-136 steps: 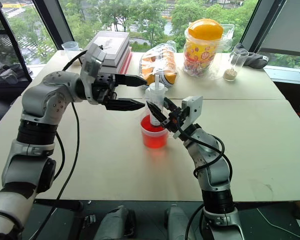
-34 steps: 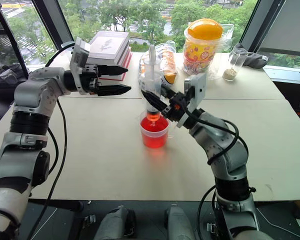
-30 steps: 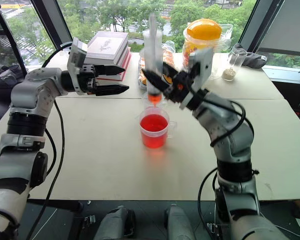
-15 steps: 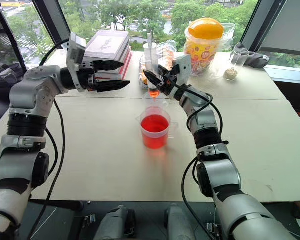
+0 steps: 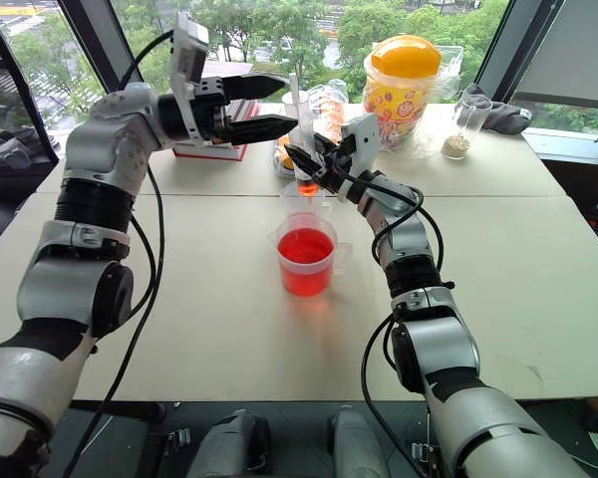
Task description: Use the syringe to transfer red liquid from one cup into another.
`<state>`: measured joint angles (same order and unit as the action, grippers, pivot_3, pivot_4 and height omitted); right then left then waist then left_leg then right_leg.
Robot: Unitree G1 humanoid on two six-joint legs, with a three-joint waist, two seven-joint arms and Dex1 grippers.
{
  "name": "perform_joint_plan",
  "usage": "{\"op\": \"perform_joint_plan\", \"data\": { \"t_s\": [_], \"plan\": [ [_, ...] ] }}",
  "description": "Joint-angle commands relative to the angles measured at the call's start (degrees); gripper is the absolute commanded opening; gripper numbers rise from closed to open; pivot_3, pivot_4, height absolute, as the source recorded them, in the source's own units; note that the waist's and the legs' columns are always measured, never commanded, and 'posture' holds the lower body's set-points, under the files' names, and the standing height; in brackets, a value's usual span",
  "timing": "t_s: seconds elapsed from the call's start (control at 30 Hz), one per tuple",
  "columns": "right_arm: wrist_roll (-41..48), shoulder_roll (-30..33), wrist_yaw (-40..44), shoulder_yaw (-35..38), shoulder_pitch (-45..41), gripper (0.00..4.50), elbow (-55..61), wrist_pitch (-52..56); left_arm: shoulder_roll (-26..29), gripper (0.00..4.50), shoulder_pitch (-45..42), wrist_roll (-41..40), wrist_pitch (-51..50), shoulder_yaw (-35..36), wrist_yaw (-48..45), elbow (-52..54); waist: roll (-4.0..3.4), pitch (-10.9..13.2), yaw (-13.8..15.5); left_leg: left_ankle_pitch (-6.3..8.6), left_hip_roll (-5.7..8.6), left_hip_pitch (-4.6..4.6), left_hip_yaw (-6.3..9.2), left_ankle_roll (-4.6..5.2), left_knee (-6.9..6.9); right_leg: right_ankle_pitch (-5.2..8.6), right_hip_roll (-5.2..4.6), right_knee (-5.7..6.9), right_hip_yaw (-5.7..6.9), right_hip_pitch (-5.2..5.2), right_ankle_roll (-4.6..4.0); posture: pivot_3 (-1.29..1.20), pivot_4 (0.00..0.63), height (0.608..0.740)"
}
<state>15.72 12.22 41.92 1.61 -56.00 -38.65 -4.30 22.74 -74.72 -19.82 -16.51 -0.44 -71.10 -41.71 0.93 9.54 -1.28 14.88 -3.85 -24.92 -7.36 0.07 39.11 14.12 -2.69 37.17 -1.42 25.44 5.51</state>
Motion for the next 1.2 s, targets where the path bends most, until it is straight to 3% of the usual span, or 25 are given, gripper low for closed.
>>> {"op": "perform_joint_plan", "data": {
  "t_s": [0.03, 0.3, 0.43, 0.6, 0.67, 1.2],
  "plan": [
    [-0.2, -0.1, 0.0, 1.0, -0.7, 1.44, 1.0, -1.5, -0.7, 4.45, -2.9, 0.5, 1.5, 0.5, -1.3, -1.8, 0.0, 0.0, 0.0, 0.0, 0.0, 0.0, 0.0, 0.0, 0.0, 0.0, 0.0, 0.0, 0.0, 0.0, 0.0, 0.0, 0.15, 0.74],
    [-0.6, -0.2, 0.2, 1.2, -0.8, 1.44, 0.9, -1.4, -3.4, 4.45, -6.8, 1.0, 3.9, 1.5, -1.4, -8.6, 0.0, 0.0, 0.1, 0.0, 0.01, 0.0, 0.0, 0.0, 0.0, 0.0, -0.01, -0.04, 0.0, -0.01, 0.0, 0.0, 0.15, 0.74],
    [-0.7, -0.2, 0.1, 1.1, -0.5, 1.44, 1.2, -1.2, -4.8, 3.09, -8.0, 1.8, 5.4, 1.9, -0.7, -11.7, 0.0, 0.0, 0.0, 0.0, 0.0, 0.0, 0.0, 0.0, 0.0, 0.0, 0.0, -0.03, 0.0, 0.0, 0.0, 0.0, 0.15, 0.74],
    [-0.7, -0.1, 0.1, 1.1, -0.5, 1.44, 1.9, -0.8, -5.3, 0.69, -8.8, 2.7, 6.5, 2.7, 0.0, -14.5, 0.0, 0.0, 0.0, 0.0, 0.0, 0.0, 0.01, 0.0, -0.01, 0.0, 0.0, -0.01, 0.0, 0.0, 0.0, 0.0, 0.15, 0.74],
    [-0.5, 0.1, 0.2, 1.1, -0.3, 1.44, 2.8, -0.3, -5.4, 0.04, -8.8, 3.1, 6.9, 2.8, -0.1, -15.1, 0.0, 0.0, 0.0, 0.0, 0.0, 0.0, 0.0, 0.0, -0.01, 0.0, 0.0, -0.02, 0.0, 0.0, 0.01, 0.0, 0.15, 0.74],
    [1.1, 0.9, -1.8, 1.6, -0.6, 1.44, 15.1, 9.0, -5.9, 0.04, -6.0, 6.7, 9.8, 2.2, 0.4, -17.4, 0.0, 0.0, 0.1, 0.0, 0.0, -0.01, 0.0, 0.0, -0.01, 0.0, 0.0, -0.01, 0.0, 0.01, 0.01, 0.0, 0.15, 0.74]
  ]
}}
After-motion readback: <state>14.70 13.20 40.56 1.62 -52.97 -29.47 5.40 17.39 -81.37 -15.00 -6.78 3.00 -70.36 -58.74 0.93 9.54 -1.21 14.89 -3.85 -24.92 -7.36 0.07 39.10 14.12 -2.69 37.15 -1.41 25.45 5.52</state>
